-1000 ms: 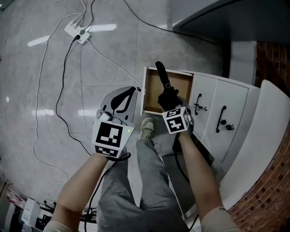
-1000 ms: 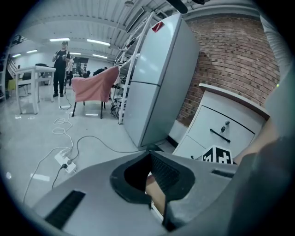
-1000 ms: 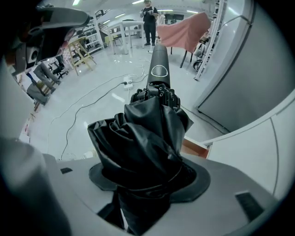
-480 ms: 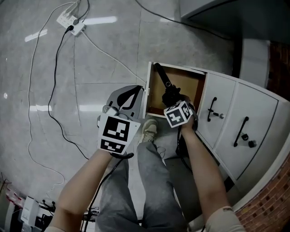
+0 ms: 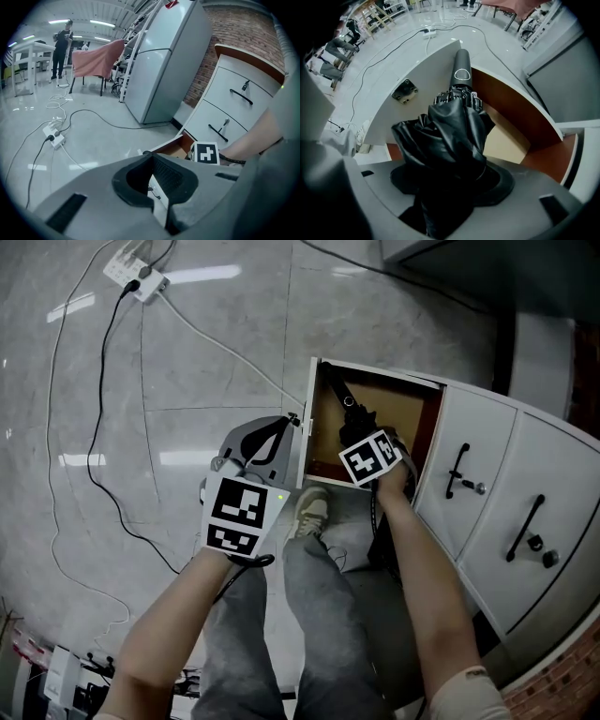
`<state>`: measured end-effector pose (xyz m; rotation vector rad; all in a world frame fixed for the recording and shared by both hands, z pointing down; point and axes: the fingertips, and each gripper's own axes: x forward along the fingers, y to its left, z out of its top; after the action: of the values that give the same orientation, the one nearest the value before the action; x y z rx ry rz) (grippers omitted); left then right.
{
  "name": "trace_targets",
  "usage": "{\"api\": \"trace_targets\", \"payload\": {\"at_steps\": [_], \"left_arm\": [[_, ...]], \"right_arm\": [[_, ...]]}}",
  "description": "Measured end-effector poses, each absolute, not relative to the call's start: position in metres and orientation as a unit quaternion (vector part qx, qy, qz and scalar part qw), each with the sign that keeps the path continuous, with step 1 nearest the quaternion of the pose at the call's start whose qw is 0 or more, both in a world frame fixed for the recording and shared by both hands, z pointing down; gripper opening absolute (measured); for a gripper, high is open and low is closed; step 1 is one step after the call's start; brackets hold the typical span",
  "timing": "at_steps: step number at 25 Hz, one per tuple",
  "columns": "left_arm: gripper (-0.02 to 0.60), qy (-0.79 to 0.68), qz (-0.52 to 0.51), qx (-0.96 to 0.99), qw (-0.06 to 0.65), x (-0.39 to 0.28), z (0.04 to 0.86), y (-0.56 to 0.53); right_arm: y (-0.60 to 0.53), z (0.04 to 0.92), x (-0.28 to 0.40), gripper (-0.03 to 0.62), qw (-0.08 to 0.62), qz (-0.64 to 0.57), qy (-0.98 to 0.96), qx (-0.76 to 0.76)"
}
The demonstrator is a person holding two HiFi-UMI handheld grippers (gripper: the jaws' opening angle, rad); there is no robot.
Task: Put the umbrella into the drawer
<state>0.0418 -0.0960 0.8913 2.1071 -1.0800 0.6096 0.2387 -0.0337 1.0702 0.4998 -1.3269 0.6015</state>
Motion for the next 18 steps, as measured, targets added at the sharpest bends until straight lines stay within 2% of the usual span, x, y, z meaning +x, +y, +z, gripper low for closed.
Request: {"api": "trace_targets", "payload": {"at_steps": [18], "left_arm": [[0.008, -0.404, 0.231, 0.810, 0.356, 0.051, 0.900, -0.092]], "right_arm": [[-0.023, 1.076, 0.264, 0.275, 0.784, 0.331, -0.500, 0.159]]}}
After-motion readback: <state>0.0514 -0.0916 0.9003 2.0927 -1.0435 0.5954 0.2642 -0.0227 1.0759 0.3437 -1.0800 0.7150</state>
